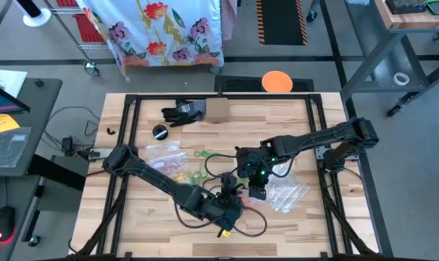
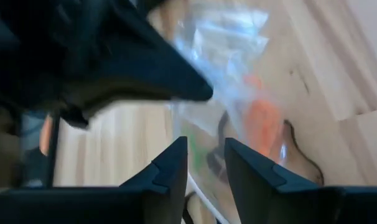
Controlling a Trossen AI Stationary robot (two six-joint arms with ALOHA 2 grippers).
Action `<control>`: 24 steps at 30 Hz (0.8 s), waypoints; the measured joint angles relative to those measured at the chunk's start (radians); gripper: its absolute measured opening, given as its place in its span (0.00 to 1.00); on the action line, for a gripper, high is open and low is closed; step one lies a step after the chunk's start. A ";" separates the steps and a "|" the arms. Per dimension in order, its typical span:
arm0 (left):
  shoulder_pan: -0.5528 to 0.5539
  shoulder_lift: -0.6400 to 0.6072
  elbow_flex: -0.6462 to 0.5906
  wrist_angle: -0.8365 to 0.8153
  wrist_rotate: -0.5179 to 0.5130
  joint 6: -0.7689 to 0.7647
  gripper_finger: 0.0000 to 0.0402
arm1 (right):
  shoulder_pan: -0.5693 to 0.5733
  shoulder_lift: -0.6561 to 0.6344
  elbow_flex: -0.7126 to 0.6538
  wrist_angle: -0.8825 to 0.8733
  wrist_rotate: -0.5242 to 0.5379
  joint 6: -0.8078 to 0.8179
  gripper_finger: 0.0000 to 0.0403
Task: Sort rubber bands
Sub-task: Put the orange rubber band into the transparent zip bag
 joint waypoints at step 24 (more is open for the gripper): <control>-0.113 0.001 -0.029 -0.326 -0.242 -0.370 0.25 | 0.196 -0.331 -0.033 -0.141 0.315 0.010 0.01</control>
